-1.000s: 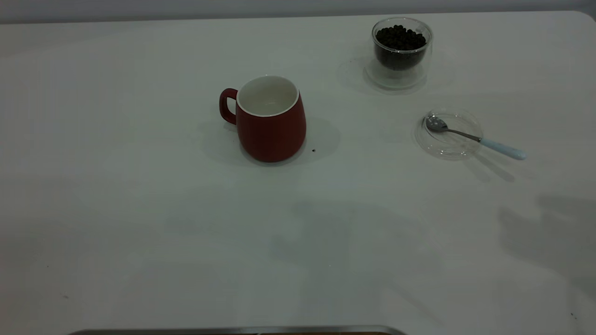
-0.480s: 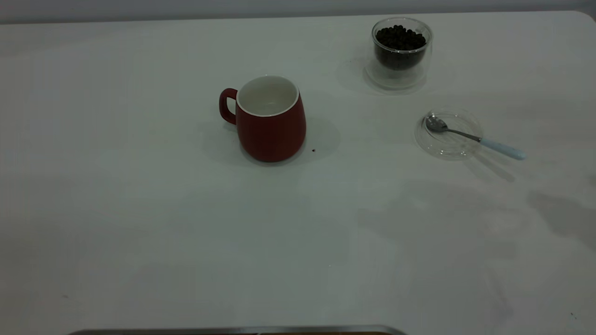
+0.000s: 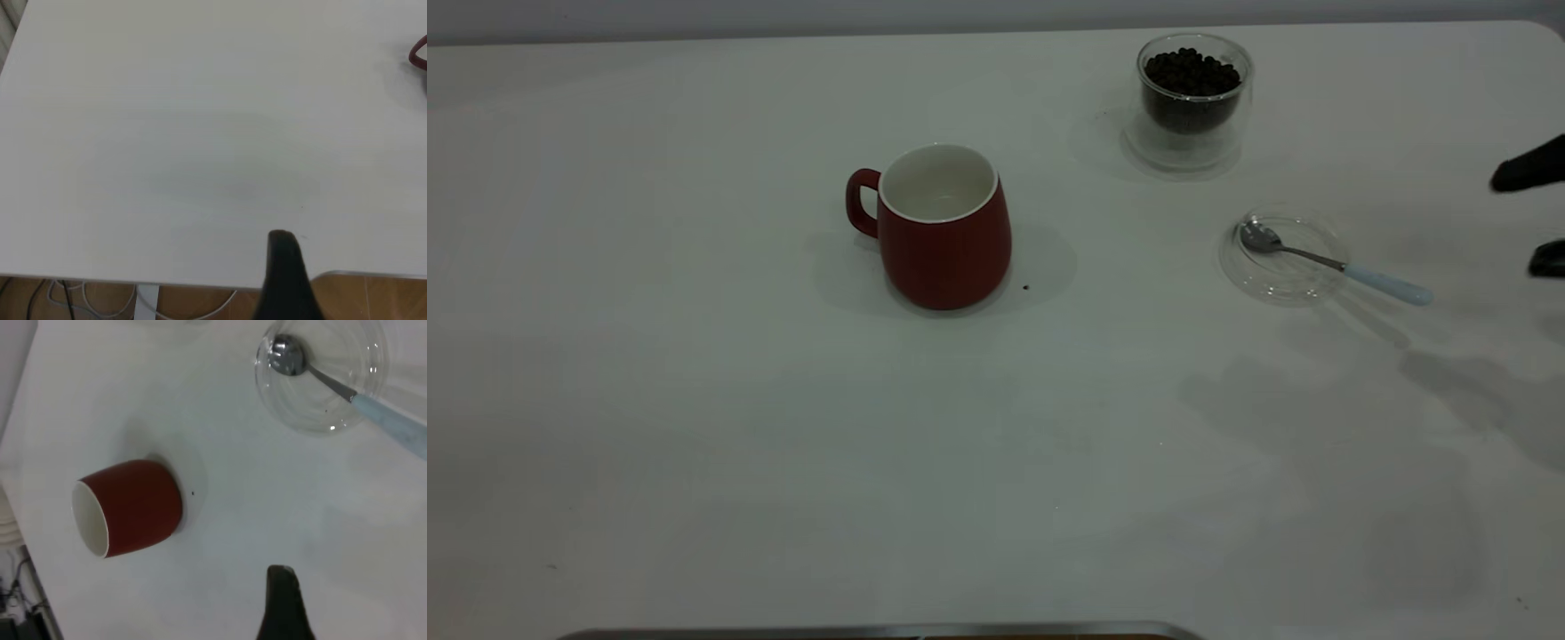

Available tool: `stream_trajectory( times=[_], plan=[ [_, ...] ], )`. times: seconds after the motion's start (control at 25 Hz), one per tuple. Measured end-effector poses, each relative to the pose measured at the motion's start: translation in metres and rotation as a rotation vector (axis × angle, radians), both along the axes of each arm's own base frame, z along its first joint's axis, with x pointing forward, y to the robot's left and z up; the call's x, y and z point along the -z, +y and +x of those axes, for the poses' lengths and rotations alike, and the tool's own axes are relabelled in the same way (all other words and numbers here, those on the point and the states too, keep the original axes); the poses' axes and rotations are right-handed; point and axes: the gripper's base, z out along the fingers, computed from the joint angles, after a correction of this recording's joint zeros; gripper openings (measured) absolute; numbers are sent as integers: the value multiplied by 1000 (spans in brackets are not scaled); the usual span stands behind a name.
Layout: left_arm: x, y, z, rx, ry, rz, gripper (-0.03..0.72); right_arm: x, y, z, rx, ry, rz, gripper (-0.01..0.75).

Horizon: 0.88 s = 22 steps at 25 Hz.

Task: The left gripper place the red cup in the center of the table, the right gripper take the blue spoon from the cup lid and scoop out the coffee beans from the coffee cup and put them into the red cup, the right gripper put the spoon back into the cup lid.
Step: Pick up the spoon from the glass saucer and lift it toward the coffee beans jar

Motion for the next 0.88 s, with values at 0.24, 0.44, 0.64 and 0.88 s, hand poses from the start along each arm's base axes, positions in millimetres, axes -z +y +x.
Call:
stream_trajectory(
  times=[0.24, 0.44, 0.64, 0.88],
  plan=[
    [0, 0, 0, 1, 0, 1, 587, 40, 5, -2, 23, 25, 84, 573],
    [0, 0, 0, 1, 0, 2, 587, 64, 6, 2, 5, 29, 128, 573],
    [0, 0, 0, 1, 0, 2, 587, 80, 5, 7, -3, 37, 139, 573],
    [0, 0, 0, 1, 0, 2, 587, 88, 0, 20, -8, 10, 134, 573]
  ],
)
